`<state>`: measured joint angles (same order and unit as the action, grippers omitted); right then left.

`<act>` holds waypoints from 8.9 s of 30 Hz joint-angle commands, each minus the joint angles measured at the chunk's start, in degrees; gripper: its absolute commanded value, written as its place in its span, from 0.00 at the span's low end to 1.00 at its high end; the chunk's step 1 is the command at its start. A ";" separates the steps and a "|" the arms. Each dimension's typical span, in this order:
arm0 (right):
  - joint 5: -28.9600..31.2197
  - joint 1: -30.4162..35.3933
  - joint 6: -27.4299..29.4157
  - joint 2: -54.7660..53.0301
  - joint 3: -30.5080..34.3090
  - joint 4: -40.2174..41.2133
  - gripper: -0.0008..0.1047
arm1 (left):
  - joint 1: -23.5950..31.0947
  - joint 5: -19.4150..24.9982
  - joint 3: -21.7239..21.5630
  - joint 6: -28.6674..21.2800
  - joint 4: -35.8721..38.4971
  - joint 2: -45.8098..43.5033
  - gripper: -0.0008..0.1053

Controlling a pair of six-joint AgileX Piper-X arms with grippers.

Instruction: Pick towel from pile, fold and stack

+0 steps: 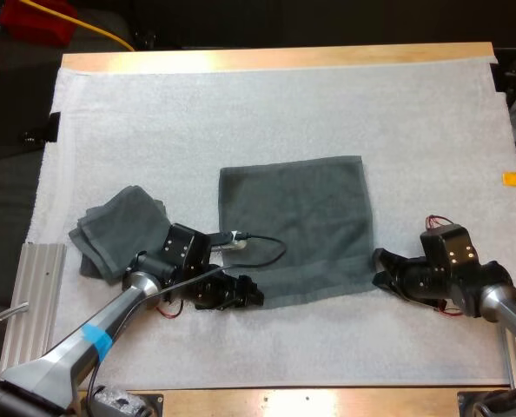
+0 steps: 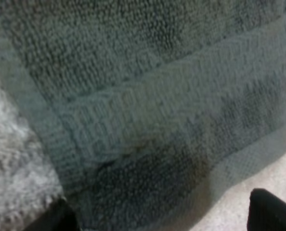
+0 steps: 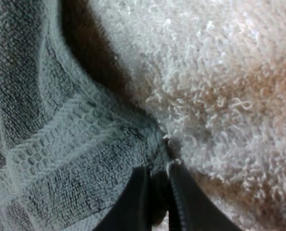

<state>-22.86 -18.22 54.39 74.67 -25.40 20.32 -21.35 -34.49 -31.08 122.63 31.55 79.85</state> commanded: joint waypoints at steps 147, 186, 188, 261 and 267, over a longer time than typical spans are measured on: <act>19.72 -5.28 -31.31 -2.45 -0.50 -25.16 0.12 | 12.70 -9.44 -20.15 15.06 -2.19 17.54 0.45; 13.72 -5.28 -0.39 -17.89 -0.64 -4.67 0.60 | 12.70 -4.54 -20.15 -8.07 10.87 -14.11 0.64; 13.71 -5.28 0.68 -19.08 -0.64 -2.66 0.60 | 12.70 -4.25 -20.15 -8.63 12.45 -15.83 0.64; -13.85 3.48 17.90 21.17 -14.03 -3.78 0.60 | 12.70 -3.86 -20.15 -8.47 24.42 -29.73 0.64; -13.85 -1.08 15.80 22.06 -14.03 -5.92 0.60 | 12.70 -3.86 -20.15 -8.47 24.42 -29.73 0.64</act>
<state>-35.89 -17.93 70.63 94.63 -40.34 12.43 -8.66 -38.48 -50.85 113.83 56.11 50.41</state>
